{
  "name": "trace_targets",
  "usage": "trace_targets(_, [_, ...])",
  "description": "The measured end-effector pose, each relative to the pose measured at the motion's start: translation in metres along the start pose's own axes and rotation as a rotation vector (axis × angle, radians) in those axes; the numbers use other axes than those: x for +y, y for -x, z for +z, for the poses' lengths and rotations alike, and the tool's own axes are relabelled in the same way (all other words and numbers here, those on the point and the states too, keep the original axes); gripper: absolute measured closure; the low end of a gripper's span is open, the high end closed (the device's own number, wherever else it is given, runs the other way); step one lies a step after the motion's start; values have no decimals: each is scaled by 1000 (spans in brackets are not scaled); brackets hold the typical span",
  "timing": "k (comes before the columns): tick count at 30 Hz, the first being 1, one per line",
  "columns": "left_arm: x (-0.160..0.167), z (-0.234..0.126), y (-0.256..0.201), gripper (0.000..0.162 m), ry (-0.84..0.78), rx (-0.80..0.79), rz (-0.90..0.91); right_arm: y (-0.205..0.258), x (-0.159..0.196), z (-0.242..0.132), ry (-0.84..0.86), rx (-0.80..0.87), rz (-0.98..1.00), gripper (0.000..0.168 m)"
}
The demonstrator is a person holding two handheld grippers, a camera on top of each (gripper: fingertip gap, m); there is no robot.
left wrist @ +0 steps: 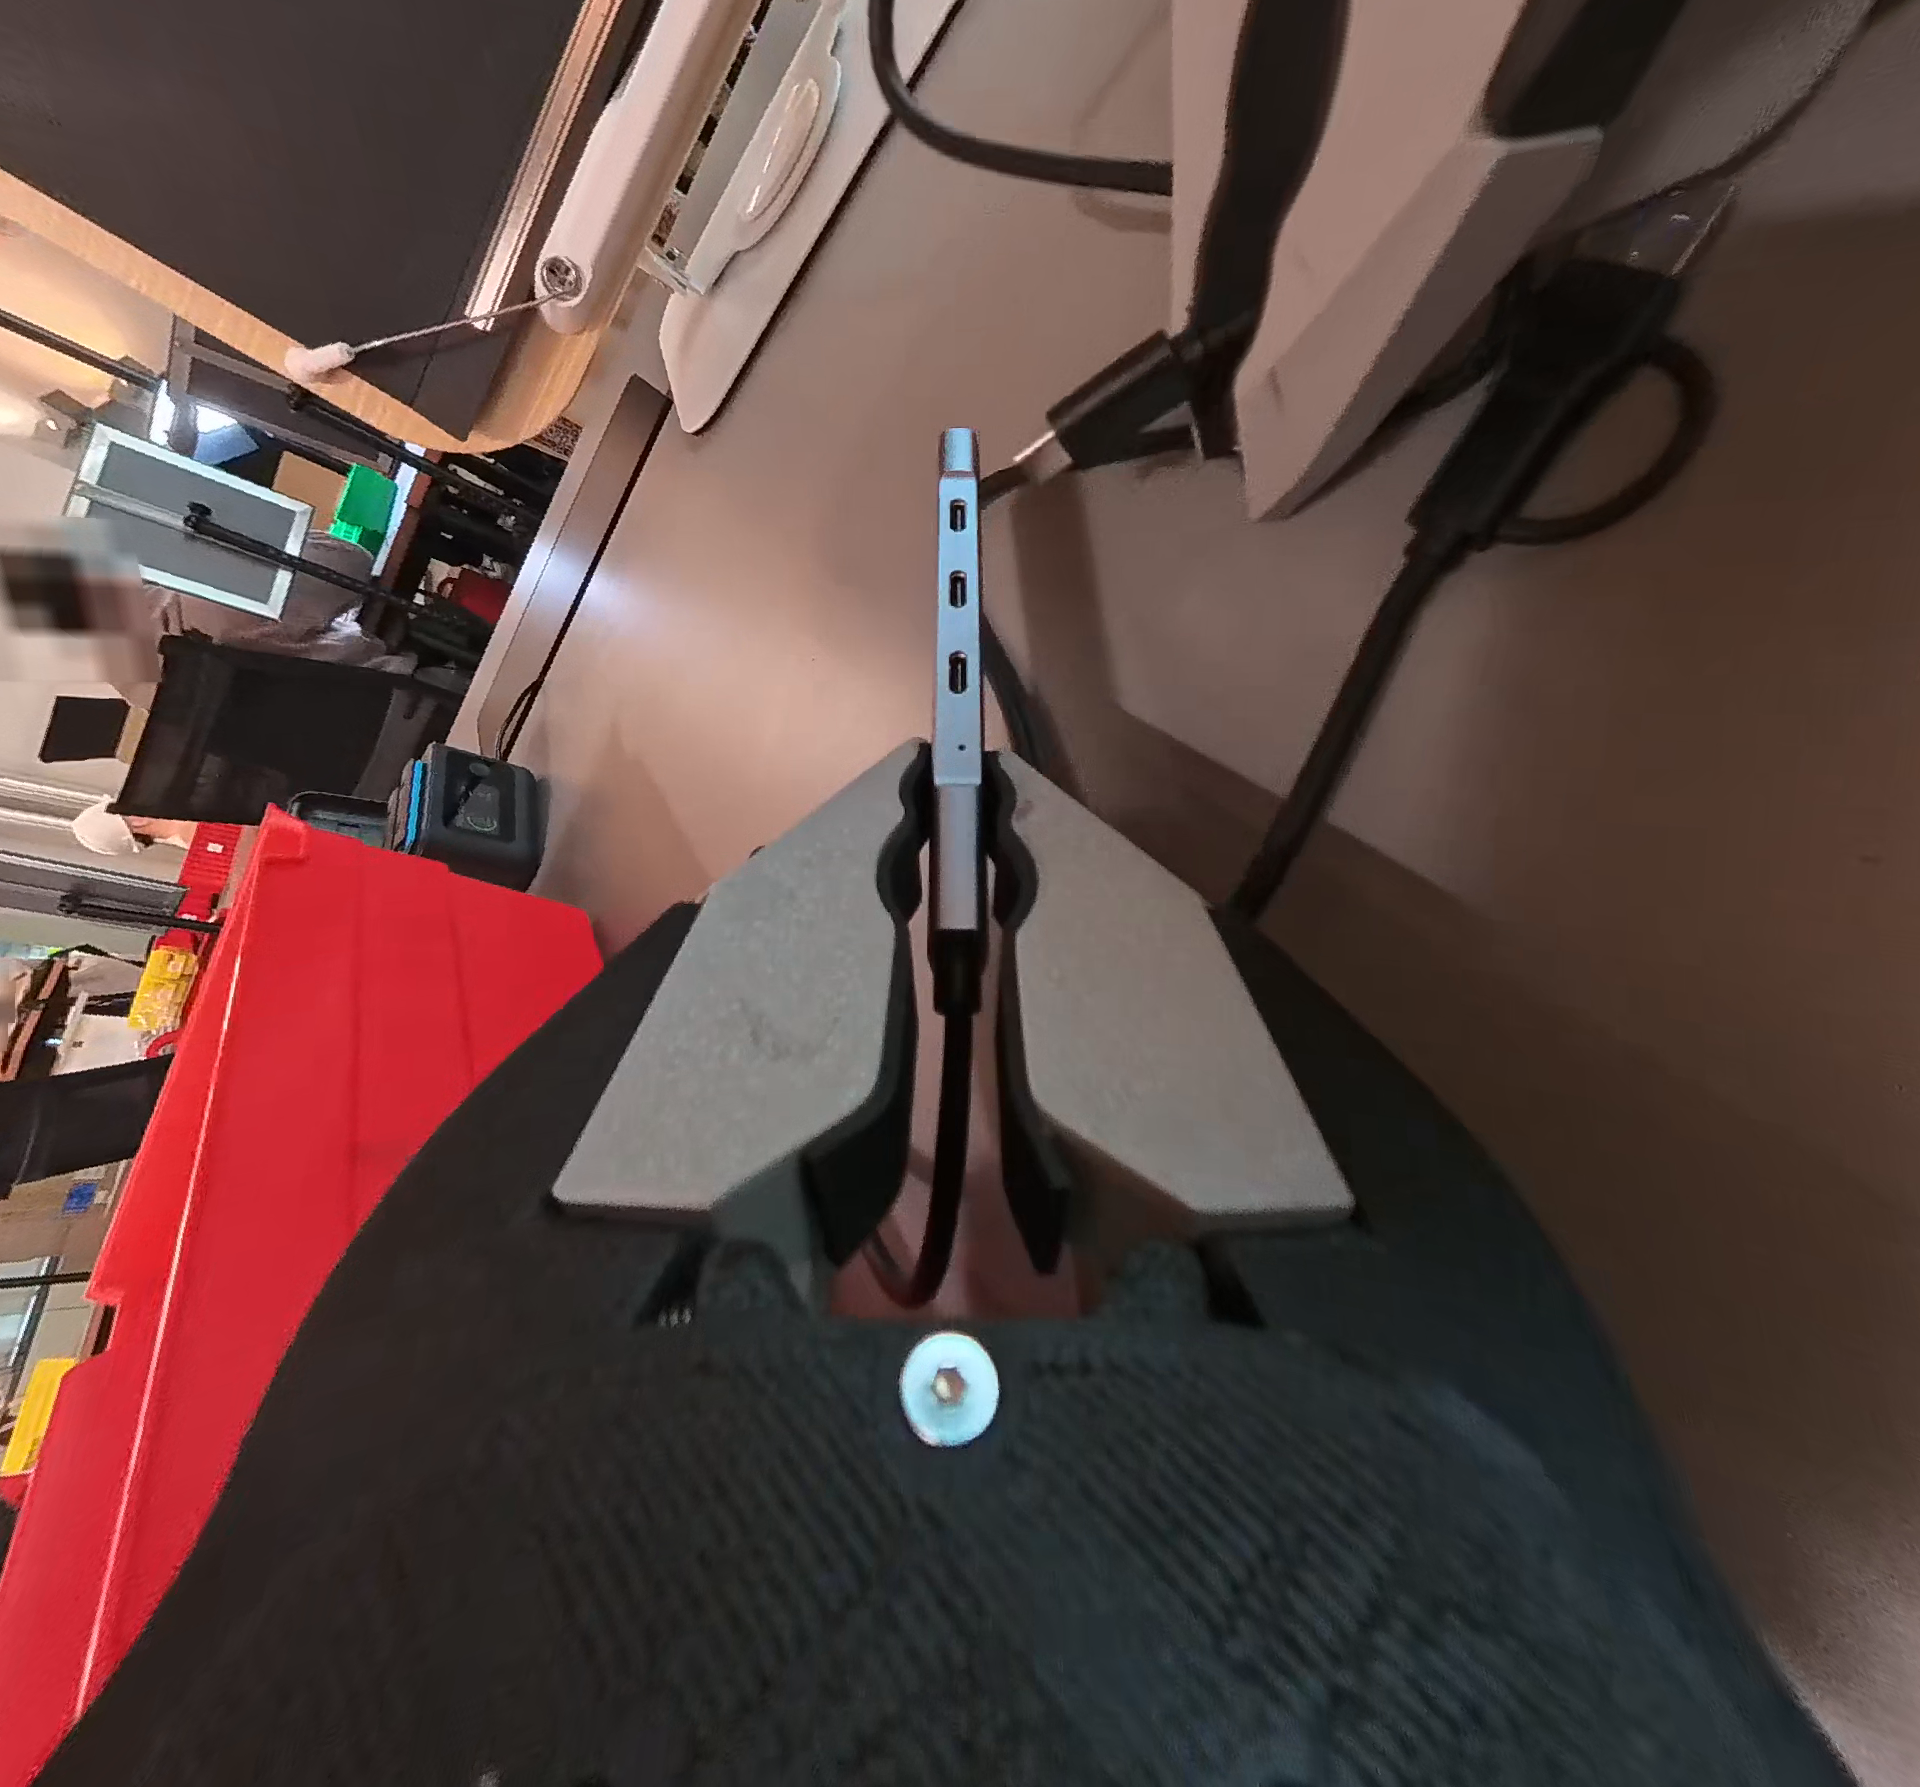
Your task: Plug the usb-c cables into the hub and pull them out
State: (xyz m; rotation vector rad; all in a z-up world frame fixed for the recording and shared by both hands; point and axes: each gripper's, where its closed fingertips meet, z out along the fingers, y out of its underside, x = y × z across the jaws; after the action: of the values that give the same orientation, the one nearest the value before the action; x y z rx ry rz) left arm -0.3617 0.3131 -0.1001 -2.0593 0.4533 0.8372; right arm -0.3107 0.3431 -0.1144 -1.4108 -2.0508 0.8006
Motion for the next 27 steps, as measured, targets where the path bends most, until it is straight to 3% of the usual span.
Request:
trace_targets(18, [-1, -1, -1, 155, -15, 9, -5, -18, -3, -20, -97, 95, 57, 141])
trace_targets(25, [-3, -1, -1, 155, -21, 8, -5, -23, -13, -24, -159, 103, 77, 143])
trace_targets(27, [-4, -1, -1, 156, -28, 5, -10, -24, -14, -22, -159, 121, 59, 152])
